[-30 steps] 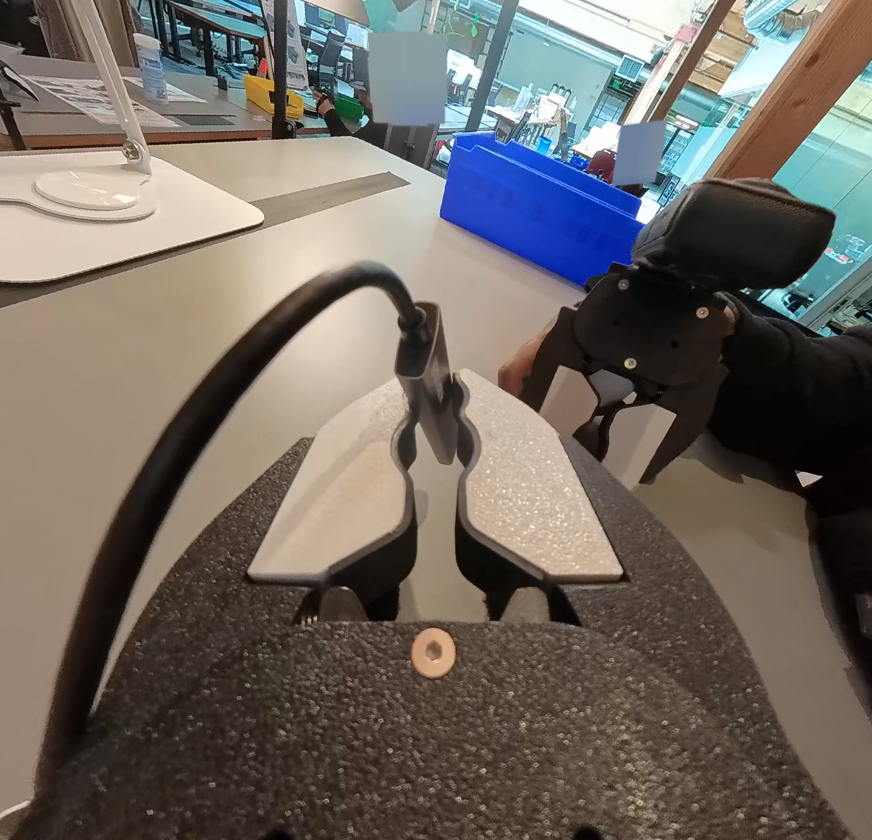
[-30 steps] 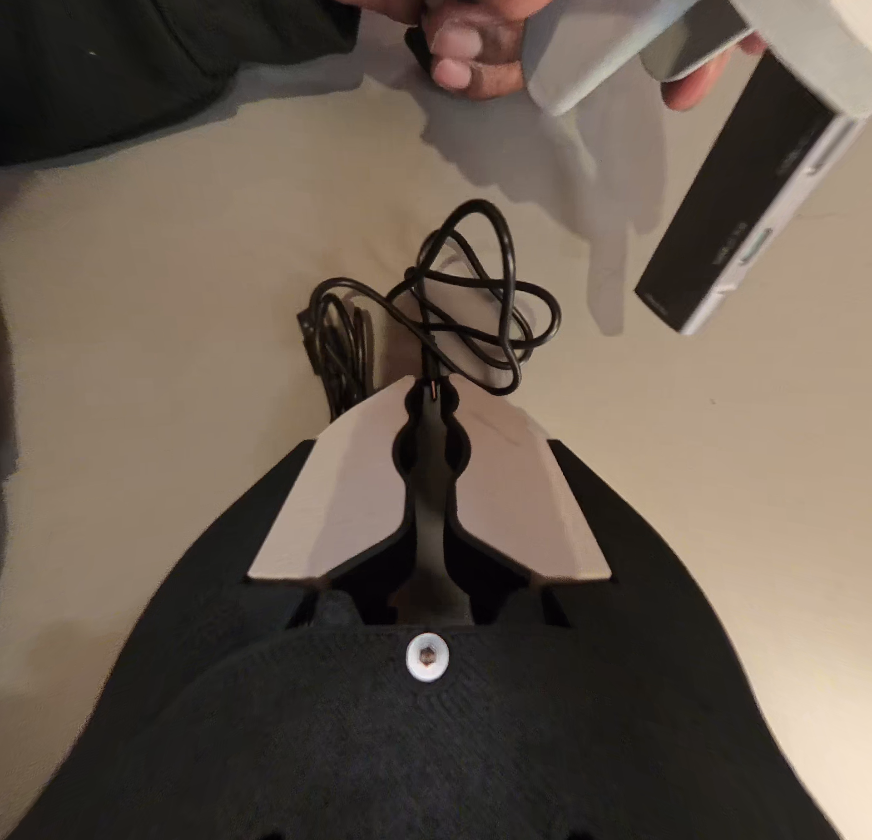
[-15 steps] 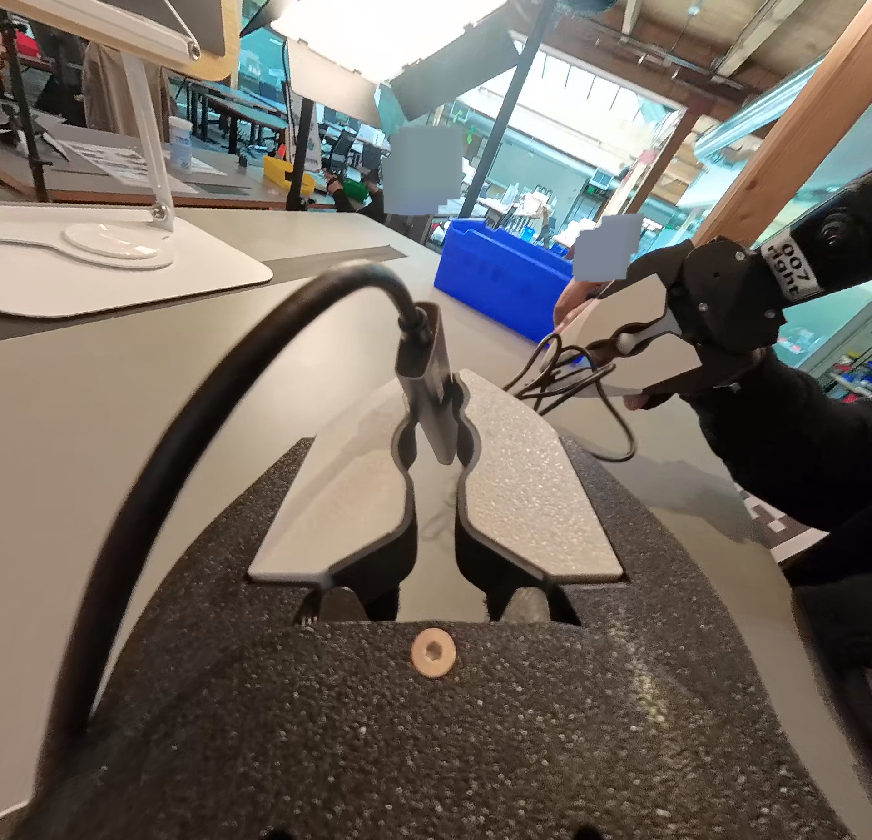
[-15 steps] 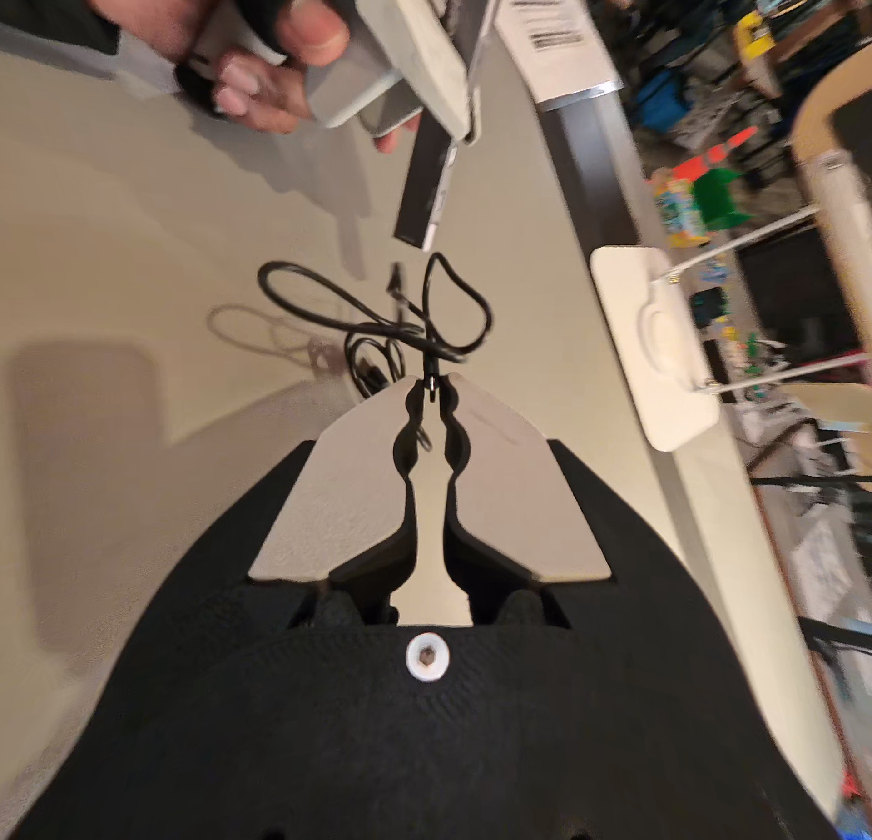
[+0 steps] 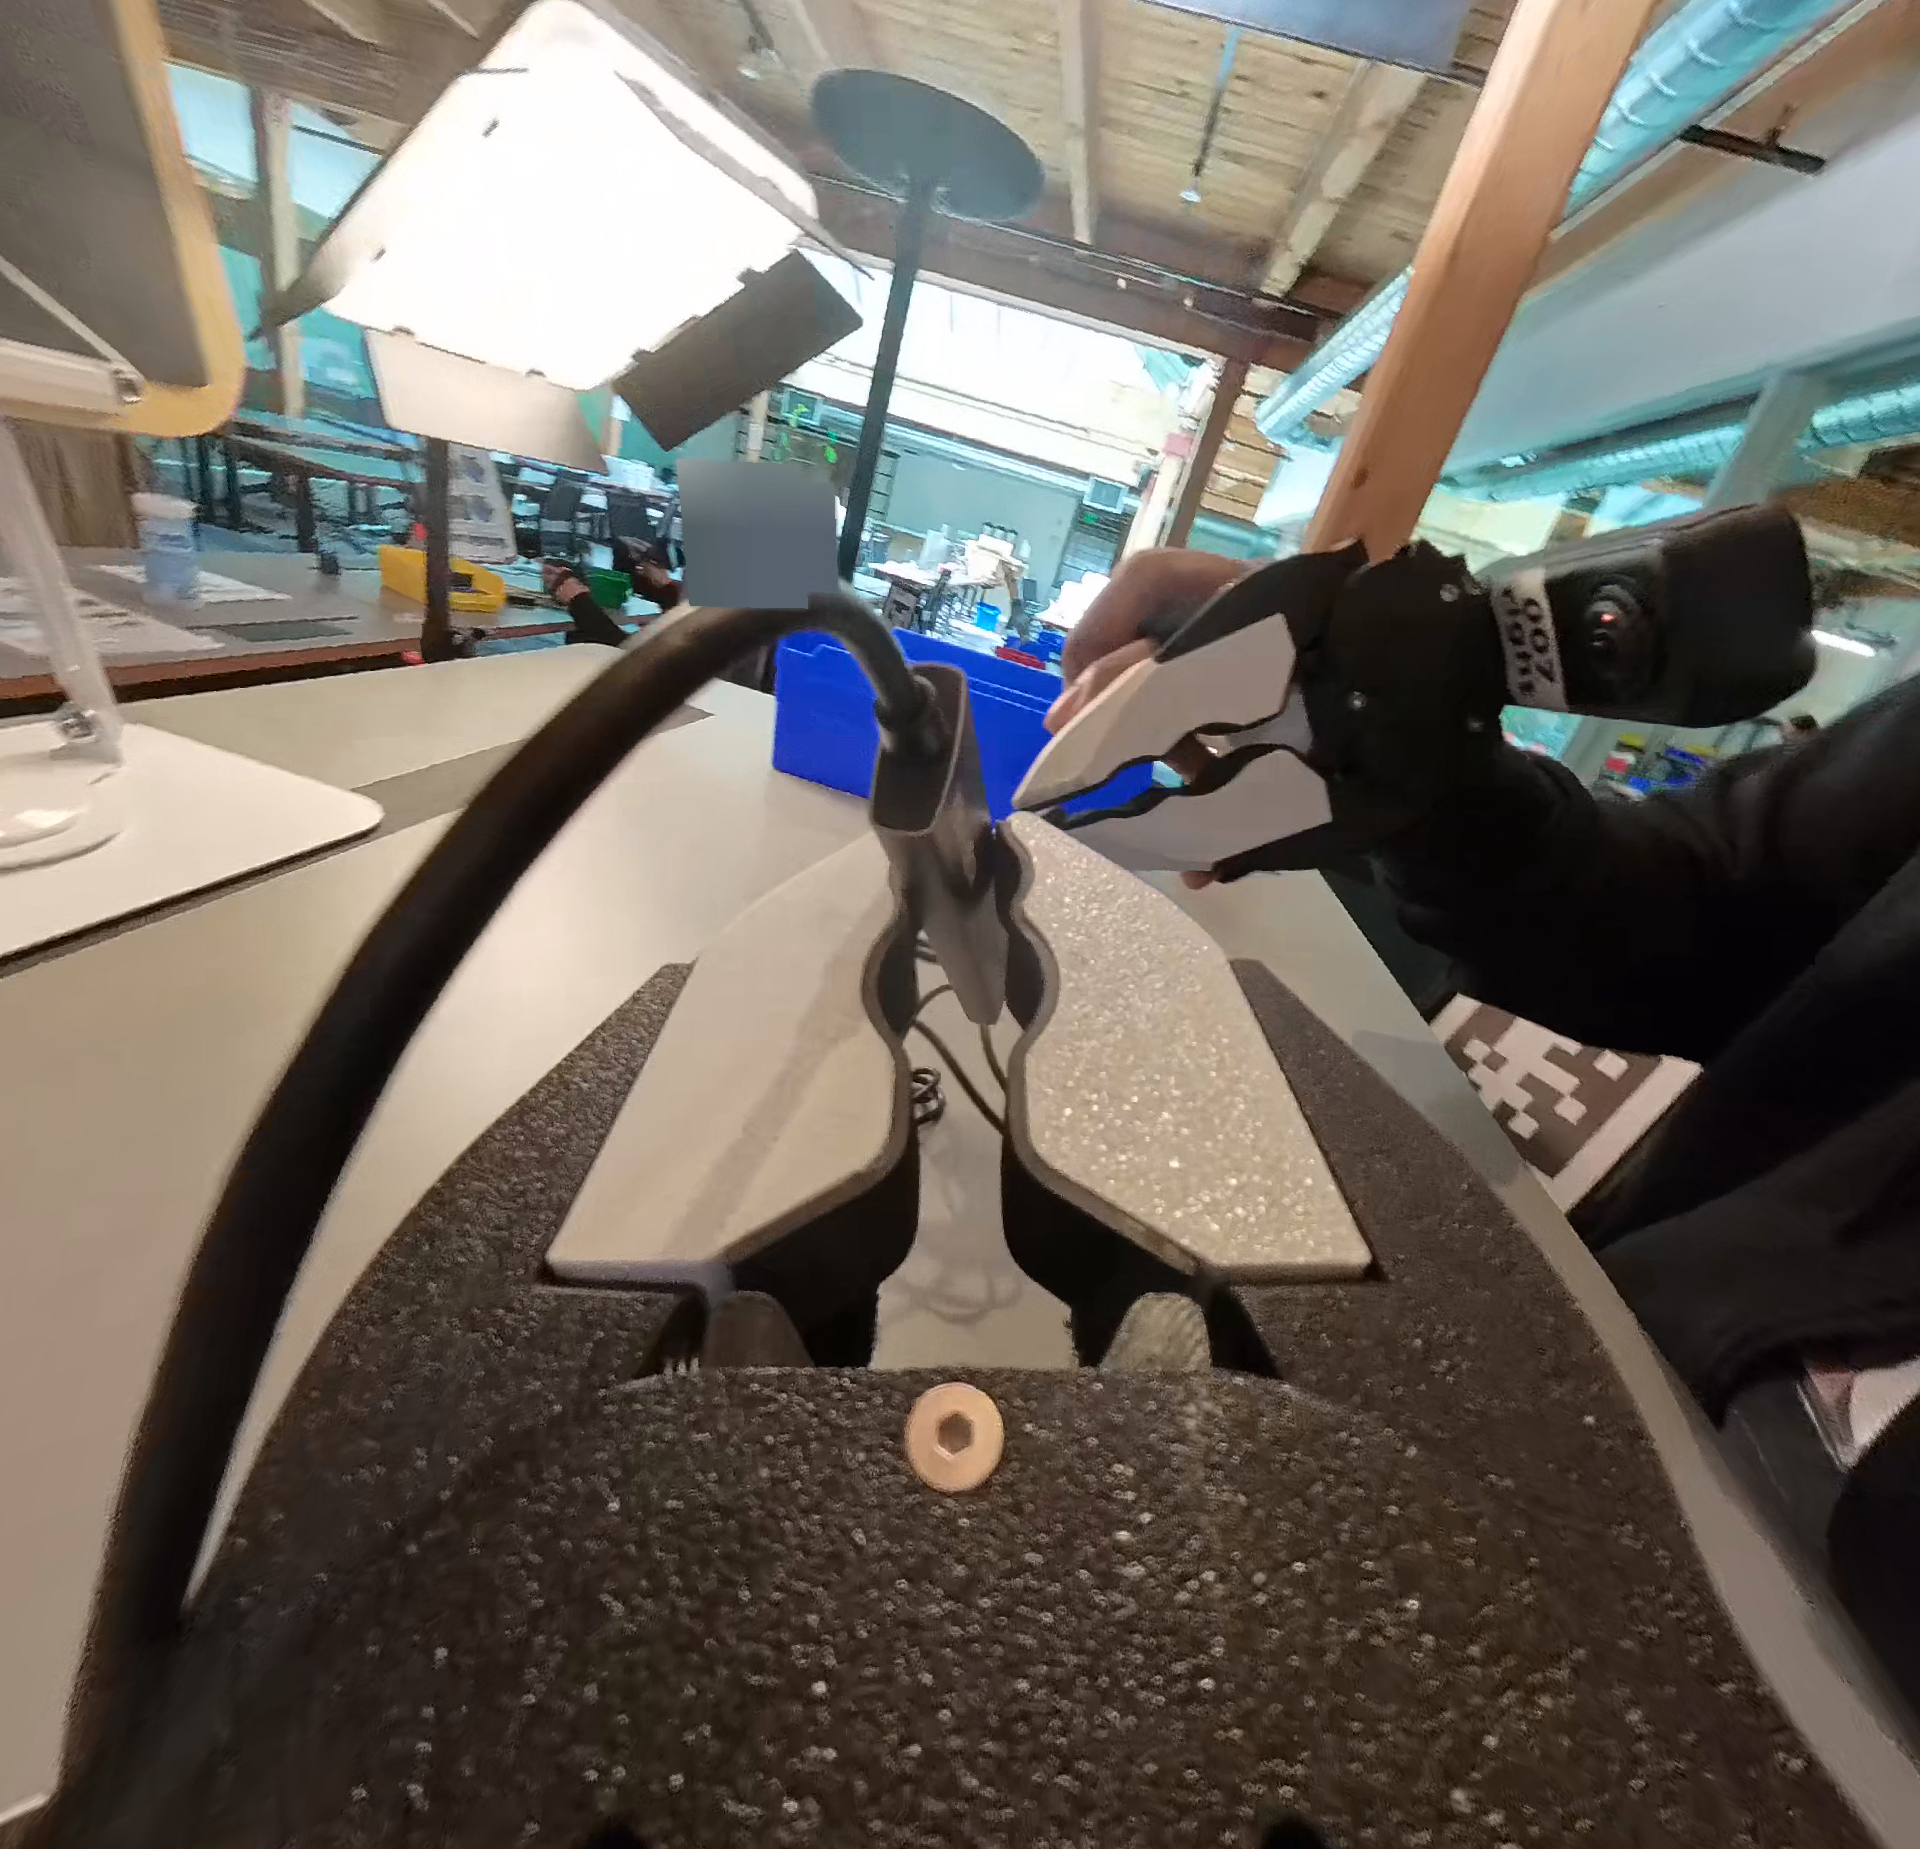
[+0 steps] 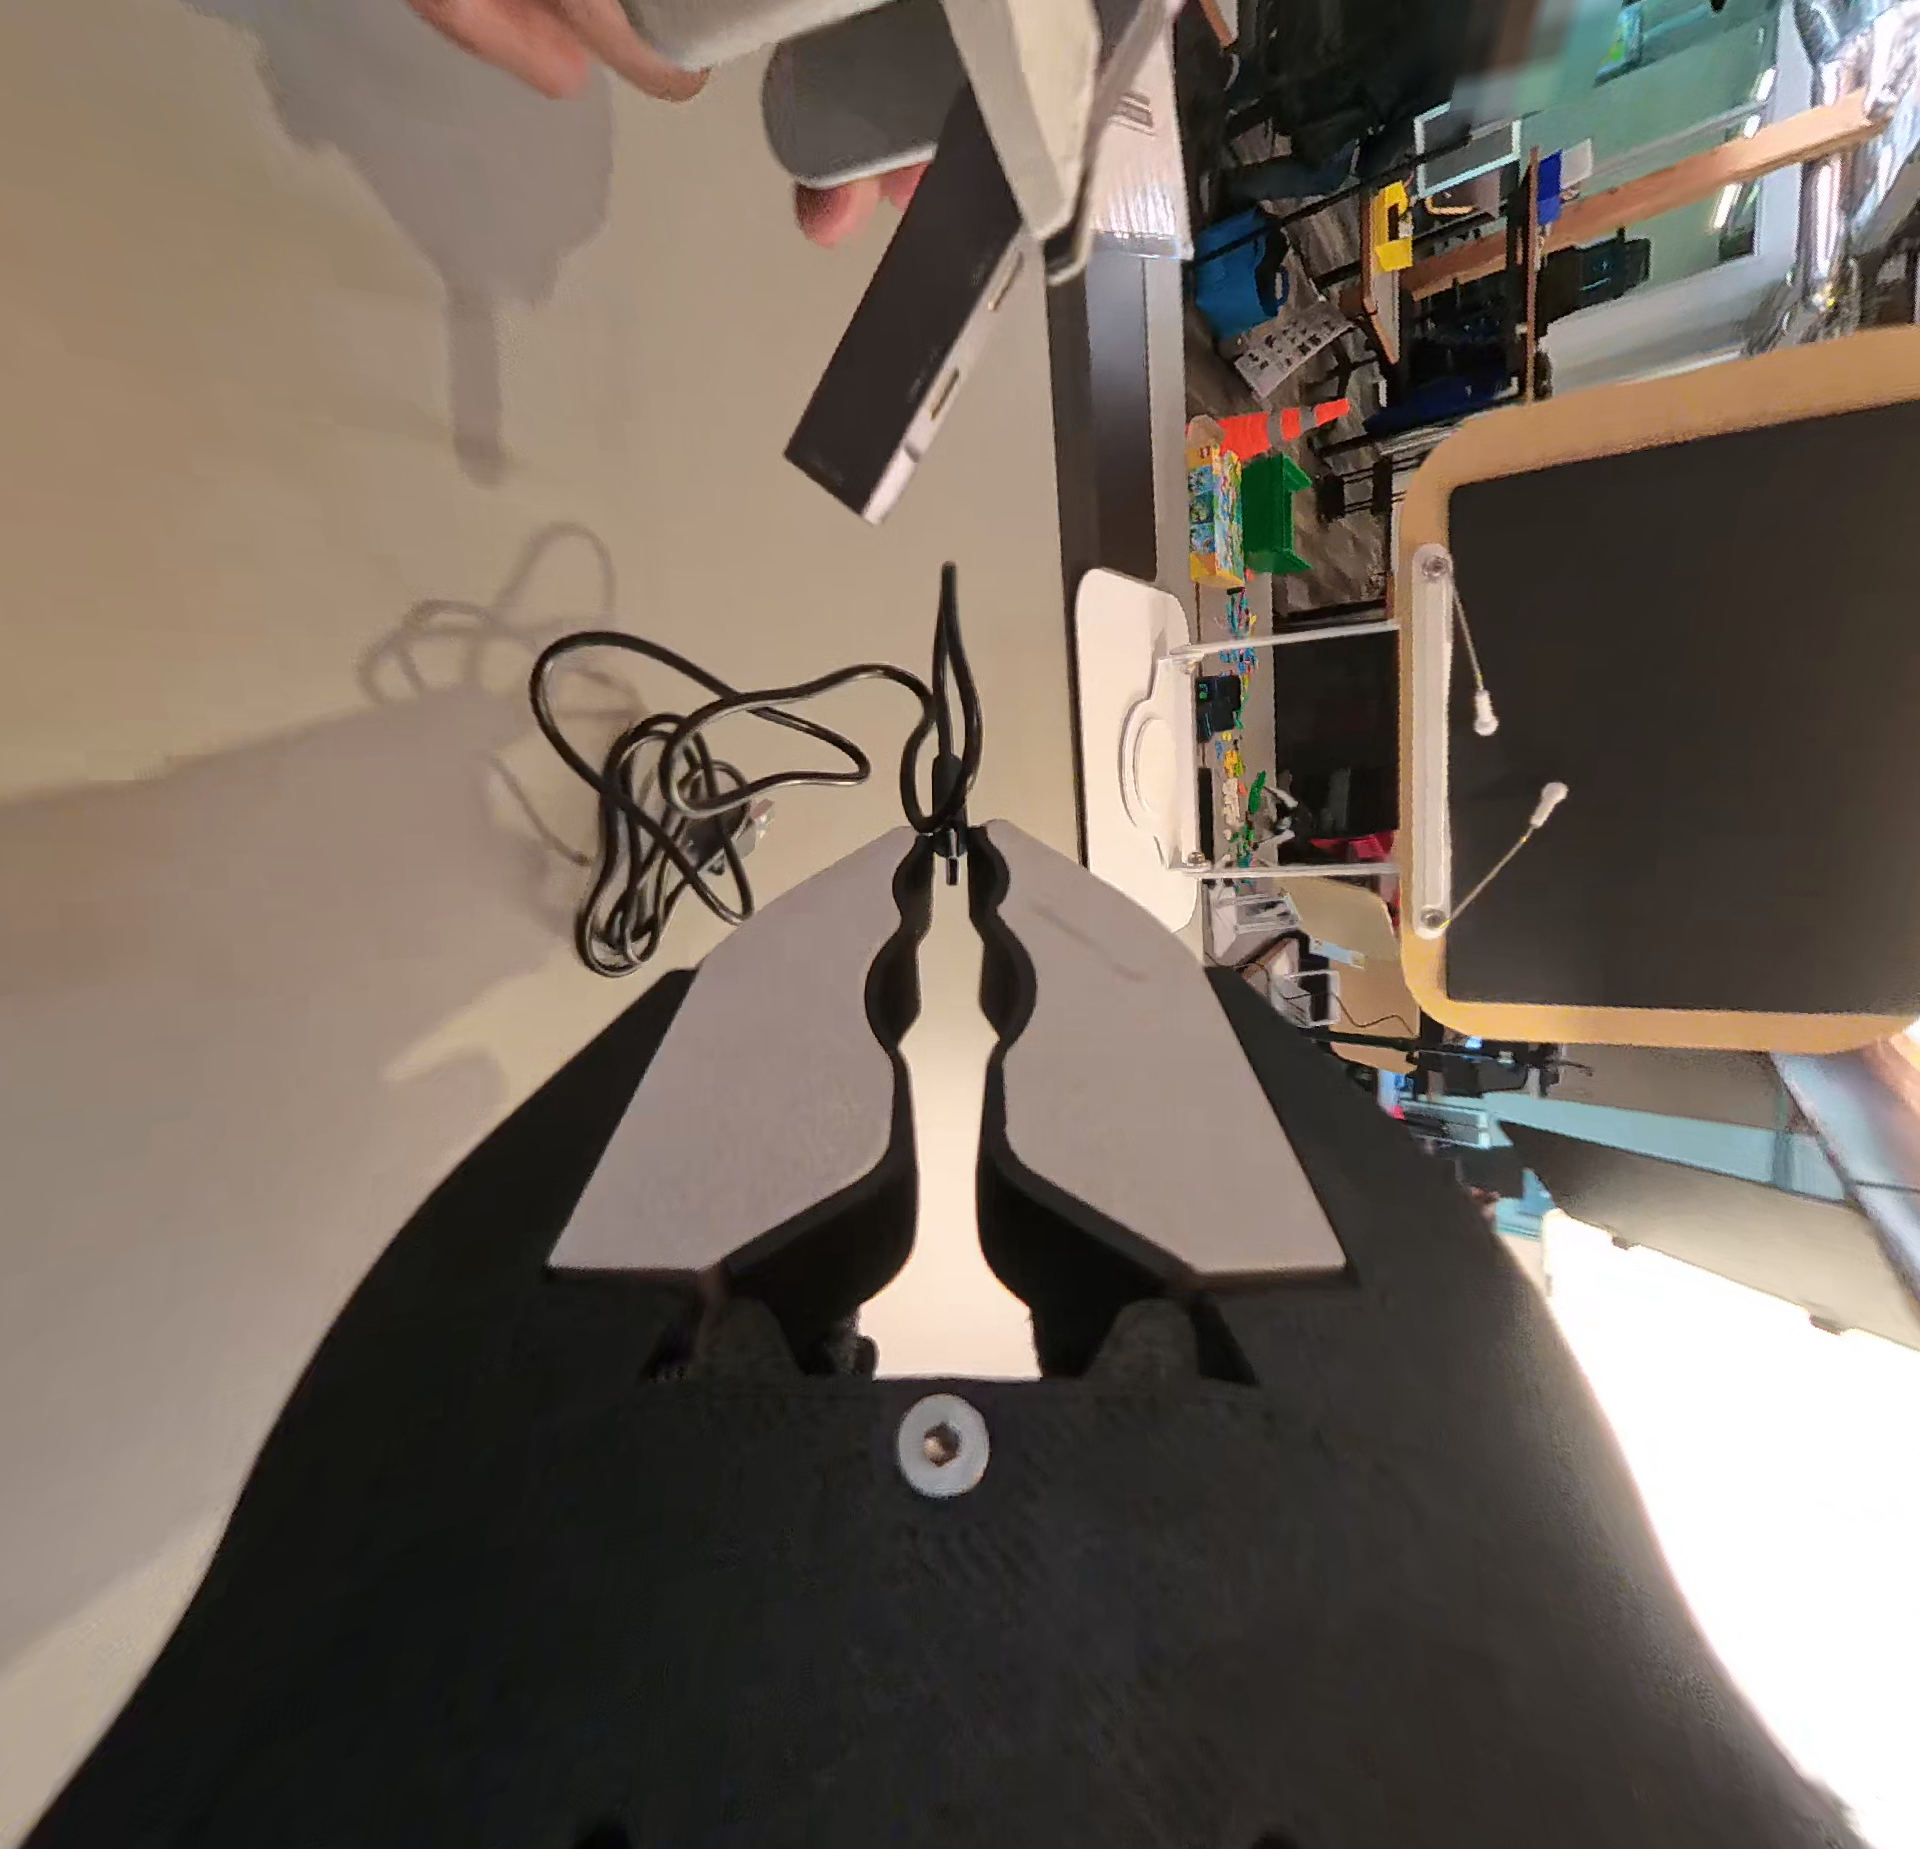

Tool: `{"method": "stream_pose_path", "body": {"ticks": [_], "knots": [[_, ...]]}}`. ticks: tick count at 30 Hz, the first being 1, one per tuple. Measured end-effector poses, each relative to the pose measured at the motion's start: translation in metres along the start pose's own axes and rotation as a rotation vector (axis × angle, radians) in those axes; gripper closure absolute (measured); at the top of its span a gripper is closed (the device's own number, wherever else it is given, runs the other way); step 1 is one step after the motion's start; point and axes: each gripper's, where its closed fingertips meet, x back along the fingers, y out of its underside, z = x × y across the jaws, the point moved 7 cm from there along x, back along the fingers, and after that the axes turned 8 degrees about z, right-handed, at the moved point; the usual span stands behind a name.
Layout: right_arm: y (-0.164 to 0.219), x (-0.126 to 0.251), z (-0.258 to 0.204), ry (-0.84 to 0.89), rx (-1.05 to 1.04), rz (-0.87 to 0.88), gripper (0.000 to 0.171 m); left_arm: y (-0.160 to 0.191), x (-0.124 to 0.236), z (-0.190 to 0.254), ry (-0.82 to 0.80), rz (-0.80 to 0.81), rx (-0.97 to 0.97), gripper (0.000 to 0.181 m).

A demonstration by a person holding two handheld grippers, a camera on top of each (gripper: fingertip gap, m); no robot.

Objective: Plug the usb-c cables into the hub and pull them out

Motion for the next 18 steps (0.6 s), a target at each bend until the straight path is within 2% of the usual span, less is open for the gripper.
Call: {"method": "stream_pose_path", "body": {"ticks": [1,5,8,11,18], "knots": [[-0.002,-0.002,-0.002,-0.005,0.034,-0.012,0.165,0.0,-0.001,0.004,0.026,-0.009,-0.021,0.17],[-0.011,-0.01,-0.011,-0.039,0.167,-0.033,0.165,-0.002,-0.004,0.019,0.091,-0.04,-0.119,0.17],[-0.021,-0.014,-0.015,-0.056,0.221,-0.01,0.165,0.004,-0.007,0.022,0.065,-0.122,-0.207,0.17],[-0.029,-0.018,-0.015,-0.062,0.227,0.01,0.165,0.014,-0.01,0.021,0.022,-0.211,-0.293,0.169],[-0.041,-0.022,-0.017,-0.077,0.172,0.091,0.165,0.03,-0.016,0.018,-0.004,-0.297,-0.381,0.169]]}}
